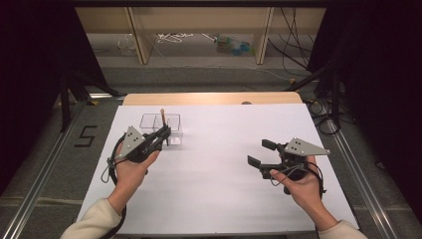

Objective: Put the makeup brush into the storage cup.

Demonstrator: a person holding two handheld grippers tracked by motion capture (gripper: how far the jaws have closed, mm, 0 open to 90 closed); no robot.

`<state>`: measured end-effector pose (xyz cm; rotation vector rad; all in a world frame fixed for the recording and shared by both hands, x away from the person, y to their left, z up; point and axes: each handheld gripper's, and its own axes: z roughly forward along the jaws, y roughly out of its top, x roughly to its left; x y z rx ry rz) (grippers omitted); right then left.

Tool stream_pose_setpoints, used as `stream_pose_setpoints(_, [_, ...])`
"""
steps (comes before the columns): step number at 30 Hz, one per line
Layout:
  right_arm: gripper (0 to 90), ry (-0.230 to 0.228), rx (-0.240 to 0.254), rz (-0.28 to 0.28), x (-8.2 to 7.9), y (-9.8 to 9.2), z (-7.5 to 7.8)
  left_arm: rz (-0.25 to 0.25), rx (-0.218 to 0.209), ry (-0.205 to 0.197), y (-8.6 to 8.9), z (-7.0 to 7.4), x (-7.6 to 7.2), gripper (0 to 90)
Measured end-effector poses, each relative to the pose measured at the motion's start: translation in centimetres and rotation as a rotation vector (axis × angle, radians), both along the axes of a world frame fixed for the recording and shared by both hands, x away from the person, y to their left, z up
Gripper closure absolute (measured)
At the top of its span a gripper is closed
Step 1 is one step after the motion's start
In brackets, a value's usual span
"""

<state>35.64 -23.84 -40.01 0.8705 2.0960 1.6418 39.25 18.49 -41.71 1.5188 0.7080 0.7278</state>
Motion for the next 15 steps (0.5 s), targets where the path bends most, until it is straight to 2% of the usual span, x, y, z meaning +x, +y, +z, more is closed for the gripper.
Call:
stream_pose_setpoints(1, [20.4, -0.002, 0.003, 0.0, 0.0, 0.01, -0.01, 0.002, 0.0, 0.003, 0.04, -0.01, -0.01, 82.7])
stream_pose_setpoints(2, [20.4, 0.019, 0.006, 0.007, -0.1, 0.03, 0.02, 0.002, 0.006, -0.001, 0.11, -0.01, 0.04, 82.7])
stream_pose_setpoints(4, [20.4, 0.018, 0.005, 0.006, -0.12, 0.02, 0.01, 0.006, -0.005, 0.009, 0.1, -0.04, -0.02, 82.7])
stream_pose_setpoints(10, [20.4, -0.005, 0.008, -0.003, -0.04, -0.08, -0.05, 0.015, -0.003, 0.003, 0.33, -0.04, 0.07, 82.6])
stream_pose_setpoints(15, [20.4, 0.007, 0.013, -0.005, -0.17, -0.06, -0.09, 0.017, -0.004, -0.007, 0.54, -0.04, 0.24, 82.7])
